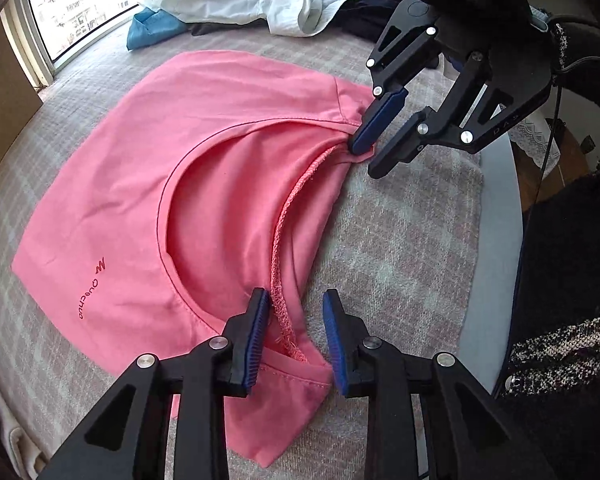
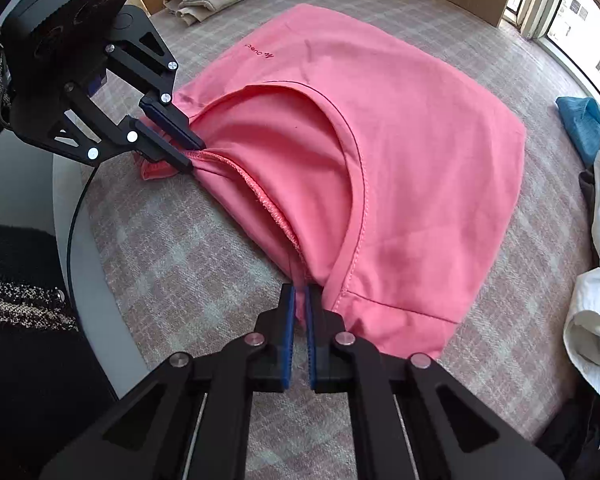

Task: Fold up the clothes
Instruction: 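Grasp the neckline edge with the right tool and pull it flat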

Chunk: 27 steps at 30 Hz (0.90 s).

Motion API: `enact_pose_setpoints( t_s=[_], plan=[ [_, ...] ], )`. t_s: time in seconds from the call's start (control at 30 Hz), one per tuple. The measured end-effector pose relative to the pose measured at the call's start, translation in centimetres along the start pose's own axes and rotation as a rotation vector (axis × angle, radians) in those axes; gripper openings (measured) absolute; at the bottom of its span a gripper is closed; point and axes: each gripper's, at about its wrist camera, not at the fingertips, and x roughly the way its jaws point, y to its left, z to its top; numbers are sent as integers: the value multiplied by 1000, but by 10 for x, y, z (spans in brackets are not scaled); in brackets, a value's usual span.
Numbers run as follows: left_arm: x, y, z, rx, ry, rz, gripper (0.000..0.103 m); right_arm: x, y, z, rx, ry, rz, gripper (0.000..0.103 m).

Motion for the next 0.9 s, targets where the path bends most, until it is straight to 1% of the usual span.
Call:
enact_pose_setpoints(
  t_s=[0.03,0.13,0.27,0.37,0.43,0.47,0.5,0.53,0.57,0.6,0.67,0.73,0.77,0.8,0.87,0.9],
  plan=[
    [-1,5,-1,-13,4,-14,7,0,1,0,-11,4,-3,5],
    [-4,11,-3,-20,12,-42,6,0,5,1,-28,9,-9,5],
    [-12,4,-4,14,19,-39,5,-19,-5,3,43,-46,40,4],
    [-28,1,-7,13,-1,-53,5,-36,-16,0,105,-79,79,4],
    [-36,3,-8,-1,-10,-52,5,-40,-16,-1,113,-81,107,5],
    [-37,6,-7,2,-14,-61,7,-39,-12,-1,100,-73,88,6],
    [-39,7,-6,5,-17,-67,8,-37,-8,-3,84,-70,74,11],
    [-40,5,-6,9,-19,-68,16,-34,-2,-2,63,-68,90,14],
    [-40,2,-6,14,-15,-73,29,-28,2,1,45,-59,105,15],
    [-39,0,-6,19,-12,-77,35,-21,7,0,28,-40,99,15],
    [-33,-3,-6,28,-8,-77,36,-6,15,-1,-16,0,56,15],
    [-23,-3,-5,23,-1,-87,36,3,19,-4,-58,33,-33,15],
    [-18,-3,-6,29,11,-83,36,3,20,-5,-78,28,-58,13],
    [-14,-4,-6,35,24,-79,36,2,21,-5,-85,24,-69,13],
    [-4,-5,-6,48,48,-72,36,1,21,-4,-94,37,-93,7],
    [-1,-4,-7,54,53,-71,36,0,19,-3,-90,44,-86,4]
  ],
)
